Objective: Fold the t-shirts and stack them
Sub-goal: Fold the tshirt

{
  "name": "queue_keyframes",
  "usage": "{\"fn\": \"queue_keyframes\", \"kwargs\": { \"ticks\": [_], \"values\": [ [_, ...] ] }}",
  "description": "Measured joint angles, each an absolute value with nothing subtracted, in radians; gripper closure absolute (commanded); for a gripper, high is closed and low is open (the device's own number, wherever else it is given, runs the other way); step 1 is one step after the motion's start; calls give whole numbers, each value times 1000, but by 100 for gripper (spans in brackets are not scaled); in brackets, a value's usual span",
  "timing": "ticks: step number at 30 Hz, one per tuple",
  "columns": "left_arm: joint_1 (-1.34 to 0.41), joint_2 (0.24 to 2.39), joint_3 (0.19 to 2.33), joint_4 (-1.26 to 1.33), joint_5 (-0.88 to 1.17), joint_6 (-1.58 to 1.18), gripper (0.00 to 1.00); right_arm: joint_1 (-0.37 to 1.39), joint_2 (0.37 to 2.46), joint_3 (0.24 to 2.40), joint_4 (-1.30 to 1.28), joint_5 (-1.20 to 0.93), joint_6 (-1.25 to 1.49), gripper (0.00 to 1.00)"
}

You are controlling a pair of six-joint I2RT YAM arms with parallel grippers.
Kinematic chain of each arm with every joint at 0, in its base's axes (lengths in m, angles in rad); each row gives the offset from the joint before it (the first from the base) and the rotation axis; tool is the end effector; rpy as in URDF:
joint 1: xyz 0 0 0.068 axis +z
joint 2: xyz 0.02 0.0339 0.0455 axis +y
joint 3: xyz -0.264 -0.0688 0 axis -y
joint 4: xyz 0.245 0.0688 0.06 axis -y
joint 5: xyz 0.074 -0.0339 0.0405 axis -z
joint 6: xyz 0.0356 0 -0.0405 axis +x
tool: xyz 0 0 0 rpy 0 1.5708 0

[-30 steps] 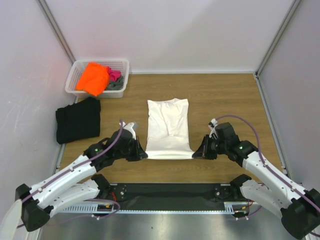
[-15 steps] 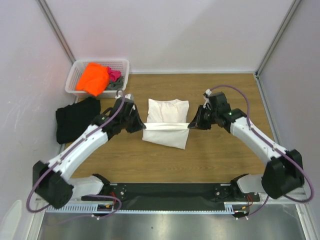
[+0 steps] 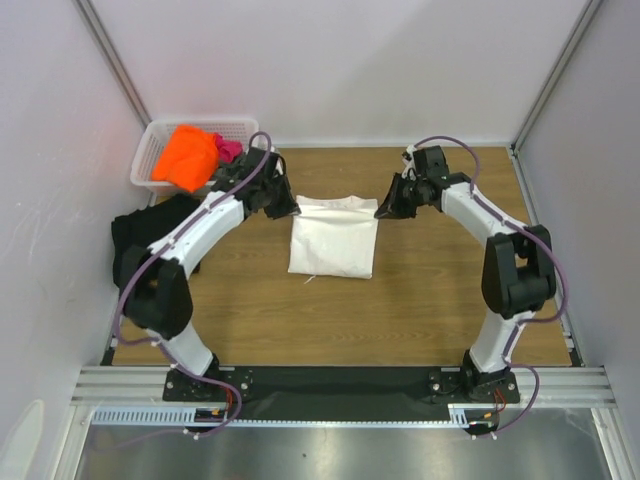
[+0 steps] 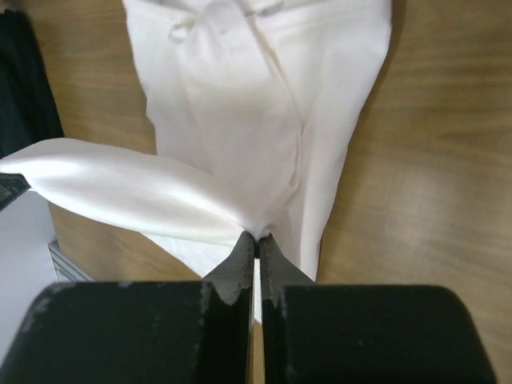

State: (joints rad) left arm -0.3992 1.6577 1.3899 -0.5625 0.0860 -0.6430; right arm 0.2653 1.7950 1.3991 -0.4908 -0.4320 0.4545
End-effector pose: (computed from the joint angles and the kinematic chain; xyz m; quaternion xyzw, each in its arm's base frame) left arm 0.3387 -0.1462 0.2887 -0.0978 0.9264 -0.2147 0.2936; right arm 0.3773 0.1180 0.2494 0.0154 0.9229 0.3044 0.2355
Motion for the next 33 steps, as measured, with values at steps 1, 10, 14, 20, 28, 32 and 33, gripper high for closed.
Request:
{"fn": "queue_keyframes", "kwargs": {
  "ticks": [1,10,14,20,28,32,33],
  "values": [
    [-392,1683,1398,-554,93,-642,100,259,1827,1421,-490,-437,453,100],
    [-347,1893,1484,-485,142,-618,100,224,2028,1551,-454,-491,431,100],
    [-340,1913,1516,-453,143,-603,100,219,2056,1579,-420,-518,425,100],
    [-322,1915,1539,-416,142,-597,100,218,2072,1633,-372,-545,413,100],
    [-315,1915,1541,-376,155,-596,100,215,2078,1716,-350,-565,387,100],
    [-313,1918,1561,-375,159,-593,100,210,2086,1742,-347,-572,379,100],
    [-312,1921,1572,-373,160,-593,100,208,2095,1755,-345,-578,378,100]
  ]
}}
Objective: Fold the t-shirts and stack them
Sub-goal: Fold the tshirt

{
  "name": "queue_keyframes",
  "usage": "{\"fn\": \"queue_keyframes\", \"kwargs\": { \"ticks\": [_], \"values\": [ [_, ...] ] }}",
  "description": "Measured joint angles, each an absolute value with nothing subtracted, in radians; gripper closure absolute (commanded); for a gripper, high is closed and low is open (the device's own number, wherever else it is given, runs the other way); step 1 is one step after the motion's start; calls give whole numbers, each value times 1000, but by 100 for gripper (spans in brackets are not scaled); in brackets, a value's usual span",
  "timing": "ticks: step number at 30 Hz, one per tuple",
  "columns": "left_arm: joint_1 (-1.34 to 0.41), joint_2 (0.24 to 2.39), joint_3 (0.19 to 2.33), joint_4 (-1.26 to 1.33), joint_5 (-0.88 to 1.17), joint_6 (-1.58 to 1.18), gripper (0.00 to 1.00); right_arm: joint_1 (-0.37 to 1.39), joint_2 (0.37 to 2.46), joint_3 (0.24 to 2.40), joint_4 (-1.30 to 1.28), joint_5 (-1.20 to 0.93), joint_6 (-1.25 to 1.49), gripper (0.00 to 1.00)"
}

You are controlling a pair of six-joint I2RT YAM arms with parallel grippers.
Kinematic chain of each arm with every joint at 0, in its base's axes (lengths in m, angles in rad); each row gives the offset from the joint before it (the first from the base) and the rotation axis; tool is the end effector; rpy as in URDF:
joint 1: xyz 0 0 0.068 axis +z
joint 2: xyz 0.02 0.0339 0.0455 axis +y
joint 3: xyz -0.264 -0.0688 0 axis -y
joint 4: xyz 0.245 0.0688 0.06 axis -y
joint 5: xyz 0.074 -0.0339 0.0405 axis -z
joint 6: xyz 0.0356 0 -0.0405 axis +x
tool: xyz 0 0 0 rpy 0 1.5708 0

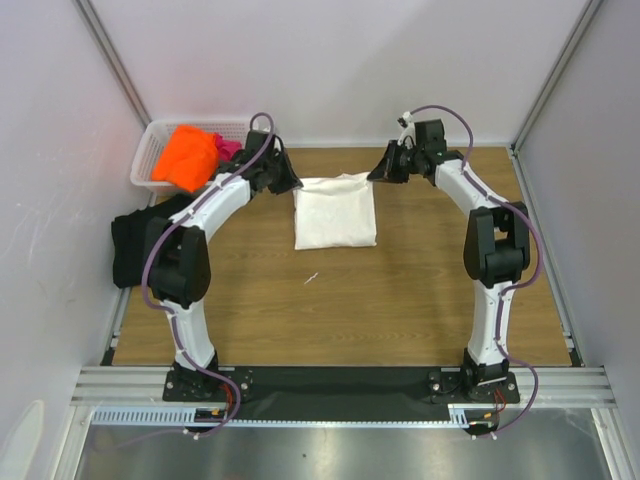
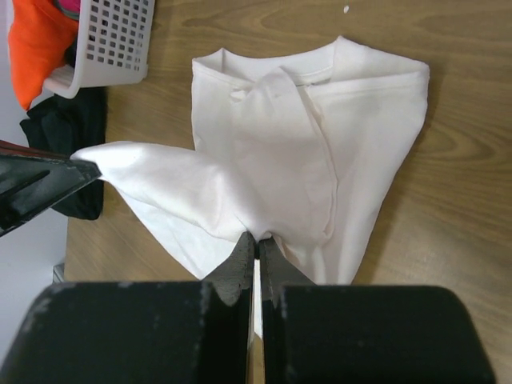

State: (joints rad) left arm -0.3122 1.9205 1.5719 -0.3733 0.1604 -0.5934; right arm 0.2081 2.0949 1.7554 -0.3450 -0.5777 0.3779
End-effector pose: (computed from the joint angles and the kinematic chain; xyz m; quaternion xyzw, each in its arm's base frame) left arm 0.4200 -0.1415 0.2621 -0.0946 0.9040 -0.2452 0.3372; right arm 0.4691 0.1189 0.2514 -0.0483 0.8732 0.3651 0.3192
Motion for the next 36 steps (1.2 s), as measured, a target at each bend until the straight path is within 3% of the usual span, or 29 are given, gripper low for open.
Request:
{"fn": "queue_keyframes", "kwargs": {
  "ticks": [18,20,21,22,24,25,28,36],
  "values": [
    [-279,1986,1619,-239,161,-623,99,197,2253,1932,-258,-635,367,97],
    [-266,2037,1639,-204,160,-636,89,193,2305,1973,-231,-638,379,79],
    [-258,2065,1656,-197,158,-640,60,190,2339,1999,-226,-644,385,66],
    [-252,2097,1676,-193,154,-640,38,187,2376,2037,-218,-649,392,43],
    [-240,2152,1708,-178,142,-650,5,180,2457,2112,-202,-657,406,25],
    [-233,2179,1728,-179,139,-648,0,177,2503,2168,-202,-664,416,14],
    [-218,2233,1792,-190,136,-642,0,173,2600,2299,-212,-663,437,4],
    [-211,2175,1846,-206,170,-549,4,152,2504,2255,-277,-635,444,8]
  ]
}}
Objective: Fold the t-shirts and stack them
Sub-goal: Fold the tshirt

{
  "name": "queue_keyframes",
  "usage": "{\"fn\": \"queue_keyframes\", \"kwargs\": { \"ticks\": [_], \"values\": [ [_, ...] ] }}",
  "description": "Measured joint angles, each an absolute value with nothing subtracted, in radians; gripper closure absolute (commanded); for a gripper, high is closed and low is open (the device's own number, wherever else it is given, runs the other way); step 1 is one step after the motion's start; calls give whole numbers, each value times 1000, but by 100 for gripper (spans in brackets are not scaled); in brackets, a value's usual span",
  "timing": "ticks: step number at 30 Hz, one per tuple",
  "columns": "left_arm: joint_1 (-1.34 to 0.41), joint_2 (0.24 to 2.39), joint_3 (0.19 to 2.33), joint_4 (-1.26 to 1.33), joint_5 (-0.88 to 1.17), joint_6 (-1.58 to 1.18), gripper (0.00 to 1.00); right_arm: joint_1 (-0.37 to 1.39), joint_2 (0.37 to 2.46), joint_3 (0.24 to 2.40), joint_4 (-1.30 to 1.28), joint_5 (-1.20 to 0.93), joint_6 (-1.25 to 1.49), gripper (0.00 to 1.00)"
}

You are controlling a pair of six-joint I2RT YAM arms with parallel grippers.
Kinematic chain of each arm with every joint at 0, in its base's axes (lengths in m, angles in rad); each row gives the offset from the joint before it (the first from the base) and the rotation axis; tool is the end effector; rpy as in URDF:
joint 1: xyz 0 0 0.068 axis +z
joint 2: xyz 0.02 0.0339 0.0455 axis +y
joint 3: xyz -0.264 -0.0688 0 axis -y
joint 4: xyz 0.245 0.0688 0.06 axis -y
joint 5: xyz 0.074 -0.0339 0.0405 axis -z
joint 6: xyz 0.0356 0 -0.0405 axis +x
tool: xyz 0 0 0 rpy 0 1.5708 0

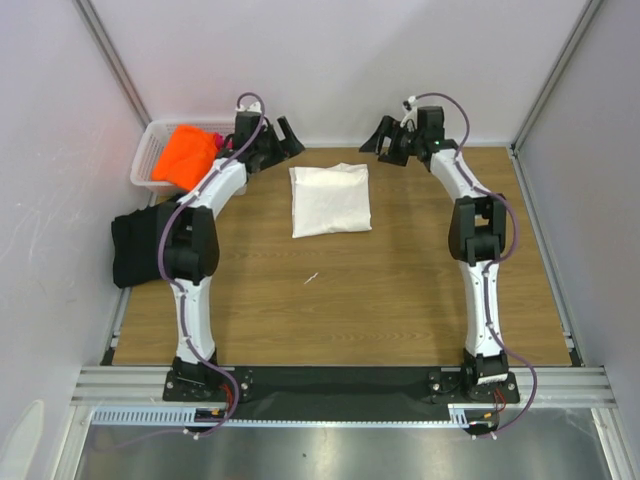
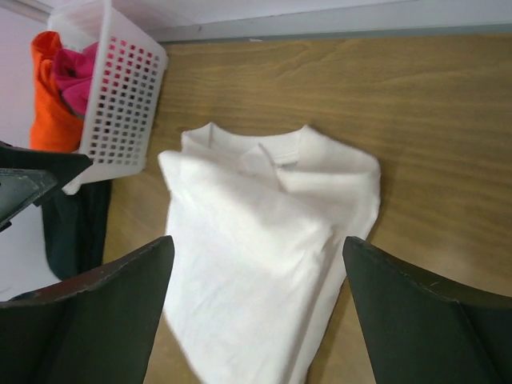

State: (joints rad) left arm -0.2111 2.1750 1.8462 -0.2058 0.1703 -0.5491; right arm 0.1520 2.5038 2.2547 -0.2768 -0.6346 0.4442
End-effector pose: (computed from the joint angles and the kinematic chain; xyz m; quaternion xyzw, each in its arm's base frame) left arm 0.5024 -0.1138 0.2529 -0.1041 0.8604 -0.2517 0.4308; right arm 0.5633 0.1076 0.2169 -0.0342 0.8372 0.3977 0.3738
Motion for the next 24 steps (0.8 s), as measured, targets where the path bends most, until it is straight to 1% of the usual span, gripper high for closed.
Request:
{"fn": "queue_keyframes", "kwargs": {
  "ticks": [5,9,14,16,18,20,21,24],
  "values": [
    [-218,2033,1749,-176,243,-583,4,149,2320,2093,-297,-665,482,7],
    [-230,1969,1643,-12,331,-699,5,169,2195,1935,-253,-730,532,9],
    [-239,2066,1617,182,411,-869,7,222,2194,1851,-242,-775,545,10],
    [-239,2132,1618,247,436,-936,7,241,2201,1808,-241,-781,539,13],
    [-239,2190,1618,283,451,-989,8,247,2205,1765,-247,-790,531,17],
    [-239,2245,1618,309,452,-1033,9,241,2216,1723,-243,-798,518,18],
    [-239,2266,1618,315,451,-1050,10,236,2222,1704,-248,-802,508,21],
    [-237,2306,1618,332,444,-1083,11,223,2240,1669,-268,-803,472,22]
  ]
}}
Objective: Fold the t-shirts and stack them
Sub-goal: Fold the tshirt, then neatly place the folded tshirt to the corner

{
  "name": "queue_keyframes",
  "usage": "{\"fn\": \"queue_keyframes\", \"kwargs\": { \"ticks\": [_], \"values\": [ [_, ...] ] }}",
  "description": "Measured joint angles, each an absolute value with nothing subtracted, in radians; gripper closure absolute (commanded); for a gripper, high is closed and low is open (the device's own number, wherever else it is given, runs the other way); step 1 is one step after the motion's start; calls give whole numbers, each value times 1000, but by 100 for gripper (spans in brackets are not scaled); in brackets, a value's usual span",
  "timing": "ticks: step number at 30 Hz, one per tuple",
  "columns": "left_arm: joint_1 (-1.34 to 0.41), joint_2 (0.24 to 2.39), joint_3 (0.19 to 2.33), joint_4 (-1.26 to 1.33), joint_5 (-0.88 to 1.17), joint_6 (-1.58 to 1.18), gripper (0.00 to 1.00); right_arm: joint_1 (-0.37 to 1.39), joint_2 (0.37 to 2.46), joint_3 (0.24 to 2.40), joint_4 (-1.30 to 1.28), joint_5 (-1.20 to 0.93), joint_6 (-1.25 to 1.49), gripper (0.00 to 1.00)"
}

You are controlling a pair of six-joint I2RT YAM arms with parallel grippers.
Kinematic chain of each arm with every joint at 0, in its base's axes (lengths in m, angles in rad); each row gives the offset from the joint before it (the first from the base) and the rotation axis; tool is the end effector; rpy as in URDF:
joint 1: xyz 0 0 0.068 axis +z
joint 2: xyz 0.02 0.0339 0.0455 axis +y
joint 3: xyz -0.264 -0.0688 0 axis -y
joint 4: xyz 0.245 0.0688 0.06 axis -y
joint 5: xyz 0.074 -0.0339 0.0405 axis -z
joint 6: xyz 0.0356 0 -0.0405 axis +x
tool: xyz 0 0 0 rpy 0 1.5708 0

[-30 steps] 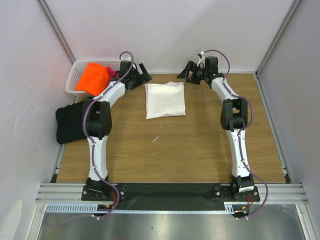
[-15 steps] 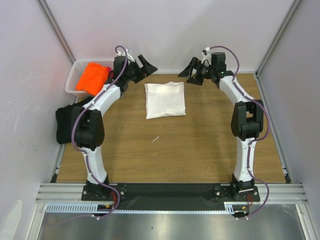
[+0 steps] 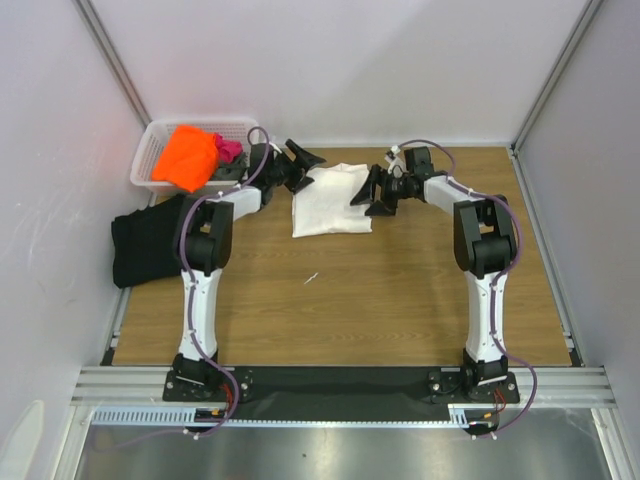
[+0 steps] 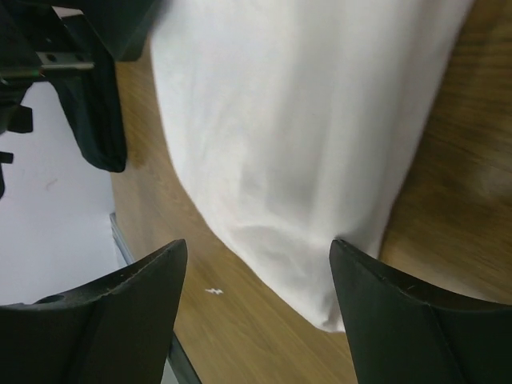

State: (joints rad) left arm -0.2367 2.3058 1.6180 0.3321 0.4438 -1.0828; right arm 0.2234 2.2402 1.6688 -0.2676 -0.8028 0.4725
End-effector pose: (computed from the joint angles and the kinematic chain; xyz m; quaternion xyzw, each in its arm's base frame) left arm 0.5057 -0.1377 0.1632 -0.2143 0.7819 -0.4841 0.3292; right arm 0.4705 0.1332 0.1650 -0.0319 0.8703 0.4553 0.1852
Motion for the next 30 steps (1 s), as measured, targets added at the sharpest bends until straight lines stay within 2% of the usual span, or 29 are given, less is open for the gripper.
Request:
{"fn": "queue_keyframes", "kwargs": {
  "ticks": [11,19,26,30],
  "values": [
    [-215,2336,1673,327,425,-1092,11,196,2243,1663,-362,-772,373,23],
    [-223,2224,1725,88,456,-868,9,155,2239,1932,-369,-747,454,20],
    [-269,1901,1516,60,458,-749,10,125,2313,1998,-135,-775,632,23],
    [-294,1836,1353,133,480,-762,11,139,2426,2018,-72,-799,679,22]
  ]
}}
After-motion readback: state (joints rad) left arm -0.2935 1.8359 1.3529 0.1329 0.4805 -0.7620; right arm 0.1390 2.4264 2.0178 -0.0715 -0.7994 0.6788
